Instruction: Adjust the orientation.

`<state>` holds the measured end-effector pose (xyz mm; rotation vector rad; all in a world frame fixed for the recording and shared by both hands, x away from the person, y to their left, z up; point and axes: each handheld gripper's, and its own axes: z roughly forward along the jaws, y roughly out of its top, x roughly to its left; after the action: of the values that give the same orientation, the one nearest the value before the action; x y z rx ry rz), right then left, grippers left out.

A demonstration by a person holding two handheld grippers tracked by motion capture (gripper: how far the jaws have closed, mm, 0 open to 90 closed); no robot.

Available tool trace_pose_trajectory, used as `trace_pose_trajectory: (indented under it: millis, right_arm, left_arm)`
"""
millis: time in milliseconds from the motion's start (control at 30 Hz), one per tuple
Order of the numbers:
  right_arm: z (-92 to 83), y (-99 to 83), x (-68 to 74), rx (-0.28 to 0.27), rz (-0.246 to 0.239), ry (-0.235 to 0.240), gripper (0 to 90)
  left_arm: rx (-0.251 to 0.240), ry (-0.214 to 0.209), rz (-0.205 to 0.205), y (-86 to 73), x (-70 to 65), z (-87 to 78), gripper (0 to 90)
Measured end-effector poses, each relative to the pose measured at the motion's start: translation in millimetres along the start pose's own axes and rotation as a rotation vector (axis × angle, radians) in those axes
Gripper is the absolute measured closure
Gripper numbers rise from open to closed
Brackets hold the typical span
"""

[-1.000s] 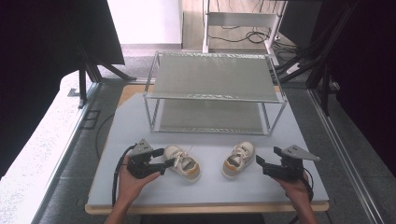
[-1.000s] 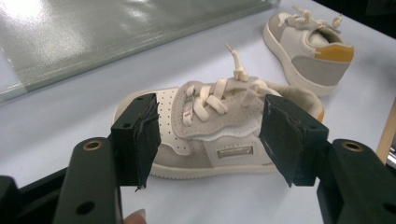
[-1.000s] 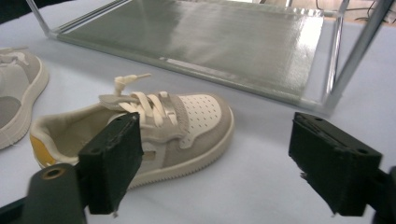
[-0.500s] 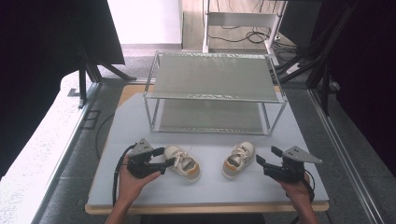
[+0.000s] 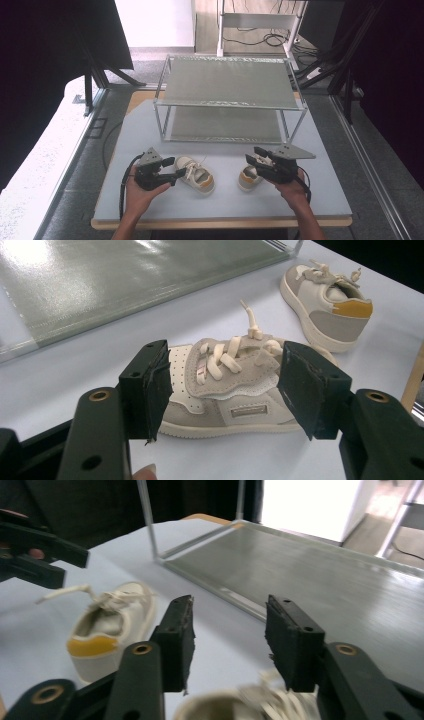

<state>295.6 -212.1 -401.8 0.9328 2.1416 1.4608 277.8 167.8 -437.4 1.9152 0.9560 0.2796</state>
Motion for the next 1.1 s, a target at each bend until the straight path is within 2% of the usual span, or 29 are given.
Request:
trace_pose_trajectory:
  millis: [100, 333, 533, 633, 900, 1100]
  right_arm:
    - [13.1, 5.5, 4.2, 0.005, 0.007, 0.036, 61.4]
    - [31.7, 10.7, 12.0, 0.010, 0.021, 0.081, 73.0]
    - [51.0, -1.8, 23.7, 0.089, -0.015, 0.121, 83.5]
    - [58.0, -6.5, 30.0, 0.118, -0.029, 0.137, 85.9]
    - [72.1, -15.9, 43.6, 0.174, -0.073, 0.132, 87.7]
    - [82.8, -24.3, 58.3, 0.237, -0.138, 0.127, 88.5]
  left_arm:
    - [-0.003, -0.011, -0.004, 0.6, -0.9, 0.2, 37.3]
    - [0.012, -0.015, 0.001, -0.2, -2.8, 4.0, 37.3]
    - [0.016, -0.005, 0.006, -0.9, -3.6, 4.0, 37.2]
    - [0.018, -0.006, 0.013, -1.2, -4.8, 4.9, 37.2]
    - [0.021, -0.012, 0.018, -1.2, -6.2, 6.1, 37.2]
    - [0.016, -0.011, 0.017, -0.9, -5.6, 4.1, 37.2]
